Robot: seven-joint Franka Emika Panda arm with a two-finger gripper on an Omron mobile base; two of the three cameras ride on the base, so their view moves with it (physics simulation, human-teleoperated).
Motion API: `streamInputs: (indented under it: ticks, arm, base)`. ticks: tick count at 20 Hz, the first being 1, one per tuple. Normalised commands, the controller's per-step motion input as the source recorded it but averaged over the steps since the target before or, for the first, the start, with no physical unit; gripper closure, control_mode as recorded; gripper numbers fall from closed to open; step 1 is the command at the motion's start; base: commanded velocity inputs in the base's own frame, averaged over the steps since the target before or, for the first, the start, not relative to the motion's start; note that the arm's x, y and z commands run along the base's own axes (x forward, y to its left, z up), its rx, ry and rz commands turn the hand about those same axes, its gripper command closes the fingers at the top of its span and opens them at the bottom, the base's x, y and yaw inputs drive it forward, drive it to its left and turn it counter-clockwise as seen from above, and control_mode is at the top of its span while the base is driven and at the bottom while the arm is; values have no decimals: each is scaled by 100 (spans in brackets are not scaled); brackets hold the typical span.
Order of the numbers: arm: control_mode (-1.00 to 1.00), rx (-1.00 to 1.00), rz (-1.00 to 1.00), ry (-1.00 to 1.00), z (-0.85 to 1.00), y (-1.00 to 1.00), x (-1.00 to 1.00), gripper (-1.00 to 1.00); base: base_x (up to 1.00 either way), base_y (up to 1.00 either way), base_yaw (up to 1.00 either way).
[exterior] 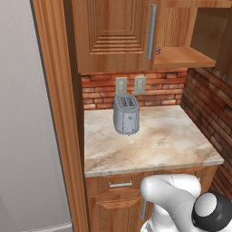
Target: Pick the avocado and bread from the counter and place them on the plate. Then pick the jam from the cabinet and place it next to the plate. Lastly close the cabinet door.
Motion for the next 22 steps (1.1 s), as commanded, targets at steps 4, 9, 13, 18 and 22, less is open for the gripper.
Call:
streamInputs:
  ticks: [4, 9, 13, 18, 22]
  arm:
    - [-100, 0, 8, 0, -22, 16, 64, -100]
    - [-100, 0, 17, 0, -10, 71, 66, -100]
    - [-100, 0, 16, 1, -5, 79, 66, -100]
    - [-100, 0, 7, 4, -4, 76, 79, -100]
    - [-100, 0, 4, 7, 0, 90, 96, -100]
  base:
    - [0, 0, 0]
    - [0, 0, 0]
    - [0, 0, 0]
    - [0, 0, 0]
    - [0, 0, 0]
